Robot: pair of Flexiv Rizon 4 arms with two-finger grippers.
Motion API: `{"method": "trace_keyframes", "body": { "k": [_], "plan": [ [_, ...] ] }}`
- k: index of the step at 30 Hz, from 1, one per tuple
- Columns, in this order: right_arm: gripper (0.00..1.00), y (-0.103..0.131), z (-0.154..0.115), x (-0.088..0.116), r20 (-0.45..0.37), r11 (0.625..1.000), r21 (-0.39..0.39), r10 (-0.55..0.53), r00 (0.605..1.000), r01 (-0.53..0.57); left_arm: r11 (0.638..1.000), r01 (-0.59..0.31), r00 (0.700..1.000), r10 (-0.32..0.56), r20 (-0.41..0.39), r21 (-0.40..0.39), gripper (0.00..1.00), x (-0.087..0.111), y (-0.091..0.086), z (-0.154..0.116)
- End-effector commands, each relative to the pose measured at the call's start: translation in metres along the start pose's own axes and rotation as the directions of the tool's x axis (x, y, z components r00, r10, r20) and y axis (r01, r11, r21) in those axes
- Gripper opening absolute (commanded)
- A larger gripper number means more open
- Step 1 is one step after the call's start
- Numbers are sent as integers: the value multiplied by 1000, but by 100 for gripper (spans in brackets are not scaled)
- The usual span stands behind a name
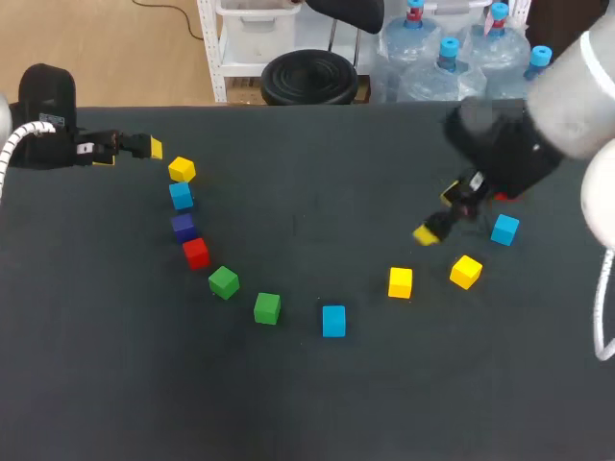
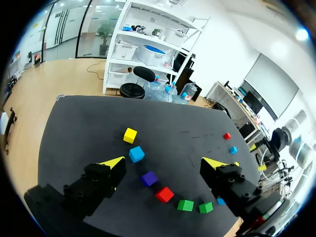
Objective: Place the blue cubes, place green cubes on the blue cubes, place the yellow cubes on the green cubes, then place the red cubes on the yellow cubes, and place purple cube on the red cubes.
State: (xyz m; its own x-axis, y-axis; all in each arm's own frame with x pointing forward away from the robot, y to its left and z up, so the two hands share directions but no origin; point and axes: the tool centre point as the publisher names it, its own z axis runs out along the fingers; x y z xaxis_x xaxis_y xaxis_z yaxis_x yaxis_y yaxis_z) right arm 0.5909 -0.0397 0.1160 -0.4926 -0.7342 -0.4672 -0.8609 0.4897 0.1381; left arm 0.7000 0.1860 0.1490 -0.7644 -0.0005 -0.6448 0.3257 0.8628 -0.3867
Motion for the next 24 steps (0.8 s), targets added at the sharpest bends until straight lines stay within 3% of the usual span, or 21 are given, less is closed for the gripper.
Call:
{"method": "trace_keyframes", "body": {
  "k": [1,4,10,14,17,19,24],
  "plan": [
    [100,29,0,3,-77,940,-108,-331,940,322,1000,1,1000,-1,-2,-3,100,0,-1,0],
    [100,57,-4,7,-54,870,-263,-445,894,417,1000,1,1000,-1,-2,-3,100,0,-1,0],
    [100,95,12,7,-86,764,-351,-602,794,542,1000,1,1000,-1,-2,-3,100,0,-1,0],
    [100,104,35,8,-133,728,-381,-653,745,570,1000,1,1000,-1,-2,-3,100,0,-1,0],
    [100,104,45,6,-132,737,-383,-640,757,556,1000,1,1000,-1,-2,-3,100,0,-1,0],
    [100,97,50,4,-145,775,-376,-590,794,508,1000,1,1000,-1,-2,-3,100,0,-1,0],
    [100,97,50,4,-145,775,-376,-590,794,508,1000,1,1000,-1,-2,-3,100,0,-1,0]
  ]
}}
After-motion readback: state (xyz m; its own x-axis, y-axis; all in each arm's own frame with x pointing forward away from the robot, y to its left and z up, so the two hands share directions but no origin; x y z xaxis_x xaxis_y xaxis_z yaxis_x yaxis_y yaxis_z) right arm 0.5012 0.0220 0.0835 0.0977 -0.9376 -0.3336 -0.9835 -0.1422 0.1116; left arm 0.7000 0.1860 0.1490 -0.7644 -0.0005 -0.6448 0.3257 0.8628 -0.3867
